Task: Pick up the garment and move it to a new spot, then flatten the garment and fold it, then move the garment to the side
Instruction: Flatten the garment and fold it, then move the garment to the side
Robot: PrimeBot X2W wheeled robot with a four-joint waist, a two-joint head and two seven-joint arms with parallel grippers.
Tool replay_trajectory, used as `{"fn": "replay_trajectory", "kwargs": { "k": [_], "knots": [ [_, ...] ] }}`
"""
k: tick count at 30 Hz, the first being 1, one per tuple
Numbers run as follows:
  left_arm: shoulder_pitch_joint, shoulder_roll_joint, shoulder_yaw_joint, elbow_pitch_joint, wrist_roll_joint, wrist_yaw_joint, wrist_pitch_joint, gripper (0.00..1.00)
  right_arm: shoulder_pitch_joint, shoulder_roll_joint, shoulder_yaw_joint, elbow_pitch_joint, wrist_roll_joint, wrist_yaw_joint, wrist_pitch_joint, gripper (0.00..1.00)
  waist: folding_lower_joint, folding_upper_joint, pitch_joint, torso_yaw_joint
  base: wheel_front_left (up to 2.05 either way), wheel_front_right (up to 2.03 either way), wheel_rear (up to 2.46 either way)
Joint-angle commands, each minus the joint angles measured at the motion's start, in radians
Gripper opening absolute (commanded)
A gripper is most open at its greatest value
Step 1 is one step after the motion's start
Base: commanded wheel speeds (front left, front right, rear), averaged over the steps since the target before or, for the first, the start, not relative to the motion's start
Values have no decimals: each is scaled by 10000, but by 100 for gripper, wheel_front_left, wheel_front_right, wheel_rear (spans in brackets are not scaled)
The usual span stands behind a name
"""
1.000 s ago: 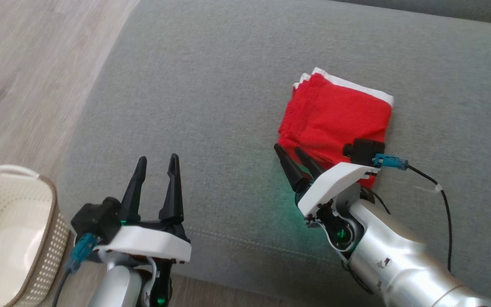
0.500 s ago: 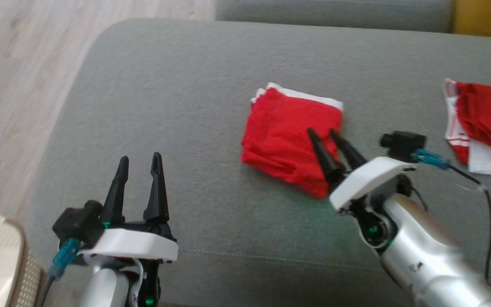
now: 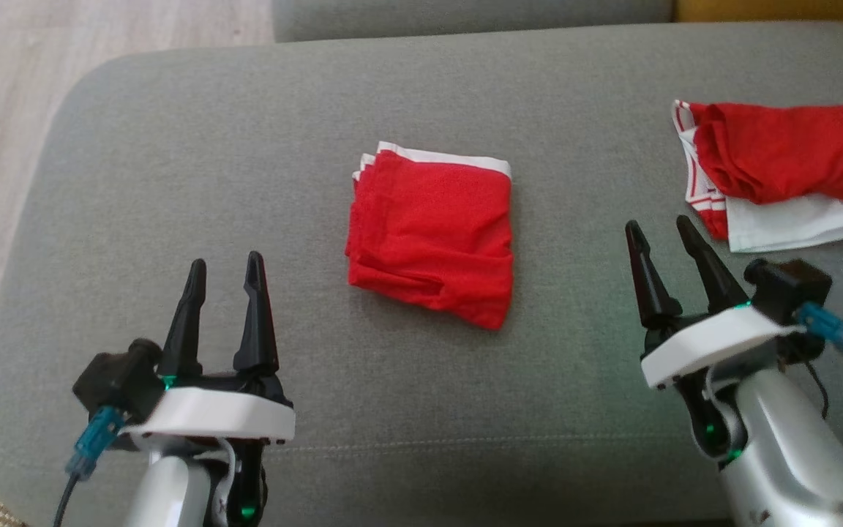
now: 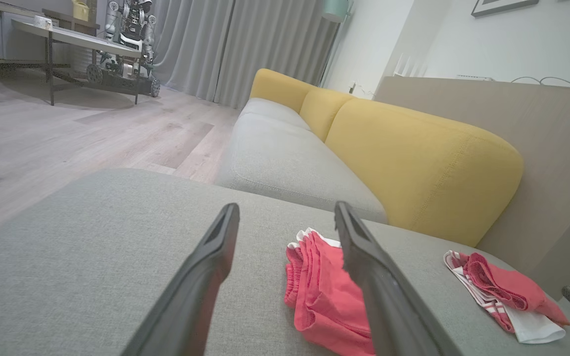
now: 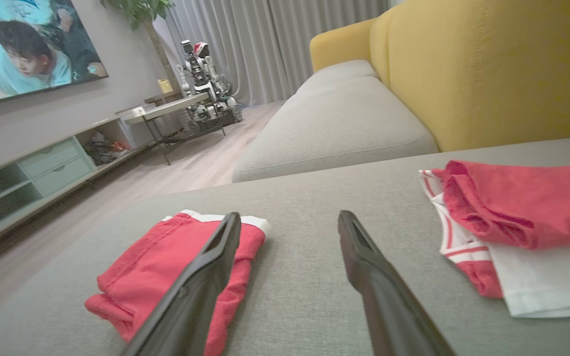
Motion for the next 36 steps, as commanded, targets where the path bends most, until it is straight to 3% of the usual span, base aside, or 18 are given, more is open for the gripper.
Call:
{"fn": "replay_trajectory", "kwargs": {
  "k": [1, 9, 22, 31, 36],
  "knots": [
    [-471, 60, 328, -361, 80, -31, -78, 100, -91, 147, 70, -434, -217, 6, -132, 100, 0, 0, 82, -92, 0, 0, 0],
    [-444, 60, 169, -190, 129, -71, -78, 100, 731, 764, -837, -1396, -2069, 6, -133, 100, 0, 0, 211, -261, 0, 0, 0],
    [-463, 60, 100, -44, 330, -128, -78, 100, 932, 1102, -1094, -1356, -2589, 6, -133, 100, 0, 0, 464, -280, 0, 0, 0],
    [-887, 60, -269, -86, 344, -169, -78, 100, -284, 1129, -740, 52, -1263, 6, -91, 100, 0, 0, 1384, 284, 0, 0, 0],
    [-1161, 60, -471, -4, 322, -193, -78, 100, -1284, 1131, -119, 1074, 387, 6, 428, 100, 0, 0, 1828, 747, 0, 0, 0]
  ]
}}
